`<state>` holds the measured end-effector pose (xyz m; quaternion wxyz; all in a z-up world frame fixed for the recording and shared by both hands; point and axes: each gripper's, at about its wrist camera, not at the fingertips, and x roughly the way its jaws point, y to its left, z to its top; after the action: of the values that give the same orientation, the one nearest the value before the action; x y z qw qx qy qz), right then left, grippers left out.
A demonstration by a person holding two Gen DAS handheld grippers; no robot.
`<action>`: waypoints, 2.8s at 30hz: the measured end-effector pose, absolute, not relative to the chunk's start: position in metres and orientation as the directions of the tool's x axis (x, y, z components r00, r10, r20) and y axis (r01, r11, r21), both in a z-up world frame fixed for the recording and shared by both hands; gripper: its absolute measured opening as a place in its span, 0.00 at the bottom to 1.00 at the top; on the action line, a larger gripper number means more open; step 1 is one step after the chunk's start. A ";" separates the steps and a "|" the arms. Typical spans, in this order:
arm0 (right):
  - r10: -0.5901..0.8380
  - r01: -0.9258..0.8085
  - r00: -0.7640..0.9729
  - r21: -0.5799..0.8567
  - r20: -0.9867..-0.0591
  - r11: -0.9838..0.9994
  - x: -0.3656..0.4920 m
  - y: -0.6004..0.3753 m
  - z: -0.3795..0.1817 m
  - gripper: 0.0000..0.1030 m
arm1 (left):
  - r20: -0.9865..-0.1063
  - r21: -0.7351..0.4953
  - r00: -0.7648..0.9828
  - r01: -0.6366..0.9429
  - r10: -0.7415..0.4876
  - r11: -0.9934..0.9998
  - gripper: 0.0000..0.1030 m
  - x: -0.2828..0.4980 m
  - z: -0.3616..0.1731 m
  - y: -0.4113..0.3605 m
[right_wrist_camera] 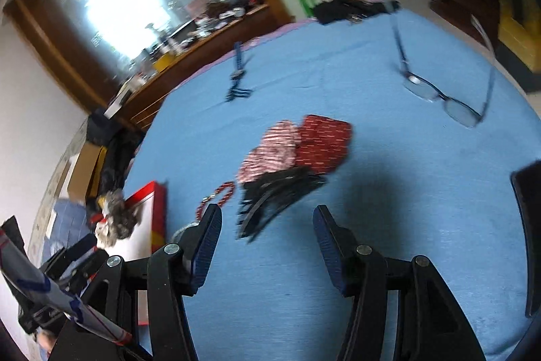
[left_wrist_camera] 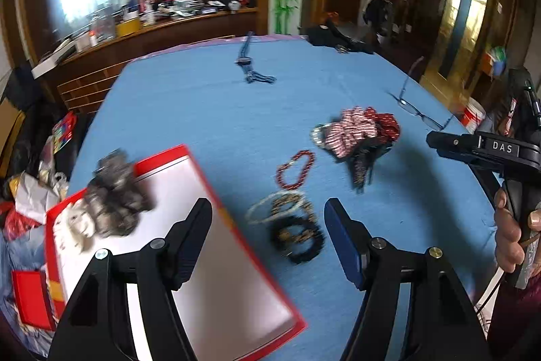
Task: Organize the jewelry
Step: 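Grasp the black claw comb with the left gripper, then hold the black comb in left gripper while right grasps red polka-dot bow scrunchie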
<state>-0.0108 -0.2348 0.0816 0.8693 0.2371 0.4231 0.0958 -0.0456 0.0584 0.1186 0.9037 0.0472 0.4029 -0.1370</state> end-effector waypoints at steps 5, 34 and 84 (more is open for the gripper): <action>0.348 0.101 0.616 0.509 -0.707 0.855 -0.010 -0.259 0.068 0.59 | -0.770 -0.095 0.568 0.349 -0.291 0.932 0.66 -0.021 0.108 0.022; 0.329 0.141 0.643 0.529 -0.692 0.837 -0.025 -0.318 0.050 0.61 | -0.850 -0.124 0.355 0.585 -0.391 0.802 0.61 0.017 0.039 -0.126; 0.231 0.124 0.626 0.388 -0.745 0.913 0.055 -0.255 0.047 0.06 | -0.731 -0.090 0.597 0.396 -0.331 0.914 0.25 -0.013 0.073 -0.032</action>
<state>0.0549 -0.2549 0.0474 0.8777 0.2058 0.4316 0.0306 -0.0133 -0.0320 0.0732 0.8926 0.0406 0.4003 -0.2035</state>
